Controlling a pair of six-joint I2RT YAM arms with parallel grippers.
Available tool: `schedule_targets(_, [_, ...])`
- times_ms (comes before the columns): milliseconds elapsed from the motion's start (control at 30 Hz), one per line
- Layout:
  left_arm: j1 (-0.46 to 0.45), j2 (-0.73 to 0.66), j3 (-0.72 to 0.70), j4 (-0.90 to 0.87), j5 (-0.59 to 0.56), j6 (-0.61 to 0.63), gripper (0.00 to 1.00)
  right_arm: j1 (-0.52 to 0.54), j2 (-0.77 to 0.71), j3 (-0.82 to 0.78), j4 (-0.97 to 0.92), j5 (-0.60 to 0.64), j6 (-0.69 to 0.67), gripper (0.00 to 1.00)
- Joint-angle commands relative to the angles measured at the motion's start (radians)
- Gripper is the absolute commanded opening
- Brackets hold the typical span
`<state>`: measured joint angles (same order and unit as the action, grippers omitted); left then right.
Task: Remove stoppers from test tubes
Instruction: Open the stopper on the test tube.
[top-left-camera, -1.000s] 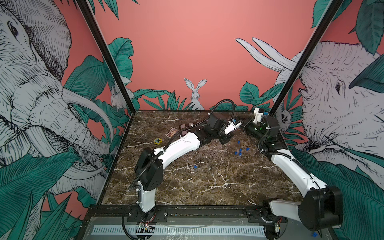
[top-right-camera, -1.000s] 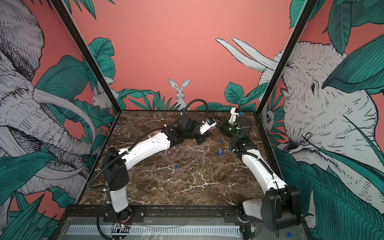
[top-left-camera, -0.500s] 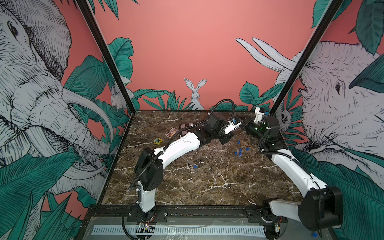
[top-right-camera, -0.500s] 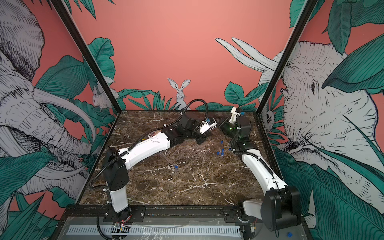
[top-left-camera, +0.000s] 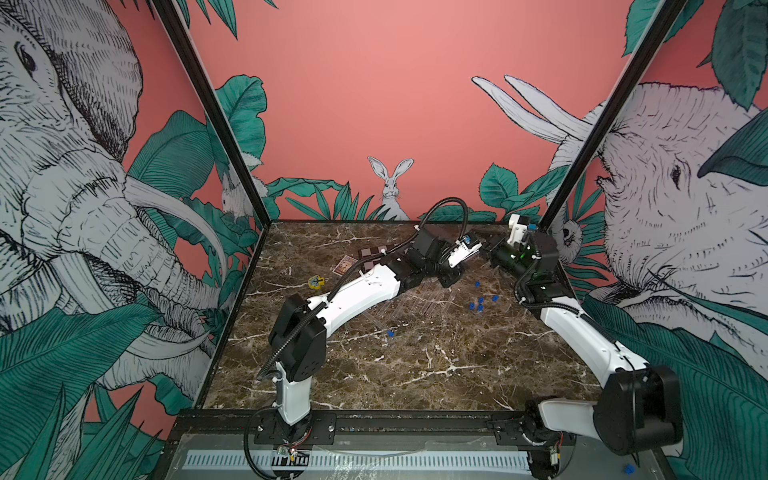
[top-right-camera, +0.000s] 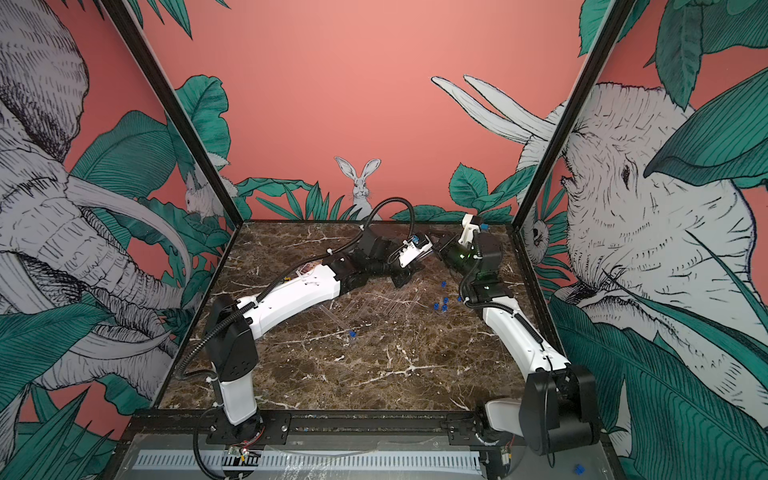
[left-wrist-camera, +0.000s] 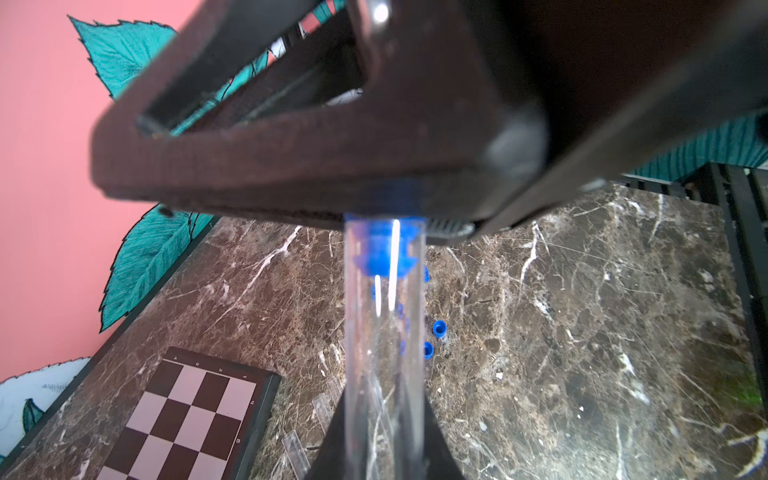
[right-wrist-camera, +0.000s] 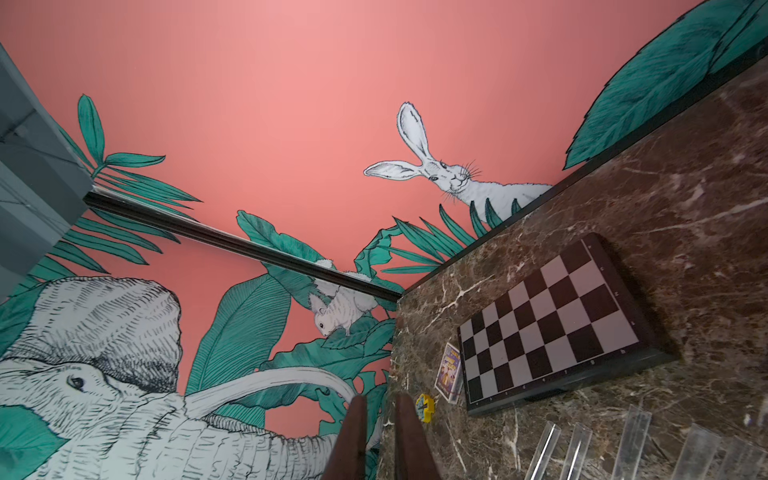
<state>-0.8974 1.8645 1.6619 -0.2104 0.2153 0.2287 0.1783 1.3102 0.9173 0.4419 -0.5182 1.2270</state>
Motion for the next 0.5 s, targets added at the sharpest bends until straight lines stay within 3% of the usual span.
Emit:
schedule_targets(0, [-0.006,-0.039,-0.012,0.008,0.021,-0.004,0.0,-0.028,0.024,-0.01,0.141,-0.011,0.119,0.0])
schedule_targets(133, [-0.006,-0.042,-0.01,-0.002,0.015,0.0,0.0,0.014,-0.059,0.114,-0.224,0.063,-0.203,0.0])
schedule_targets(200, [-0.006,-0.038,-0.005,-0.002,0.018,0.0,0.0,0.025,-0.072,0.156,-0.295,0.083,-0.267,0.0])
schedule_targets(333, [-0.006,-0.031,-0.01,0.012,0.027,-0.005,0.0,0.01,-0.067,0.114,-0.203,0.071,-0.187,0.0])
schedule_targets(467, [-0.006,-0.04,-0.044,0.035,0.025,-0.005,0.0,-0.031,-0.036,0.039,-0.009,0.035,-0.022,0.0])
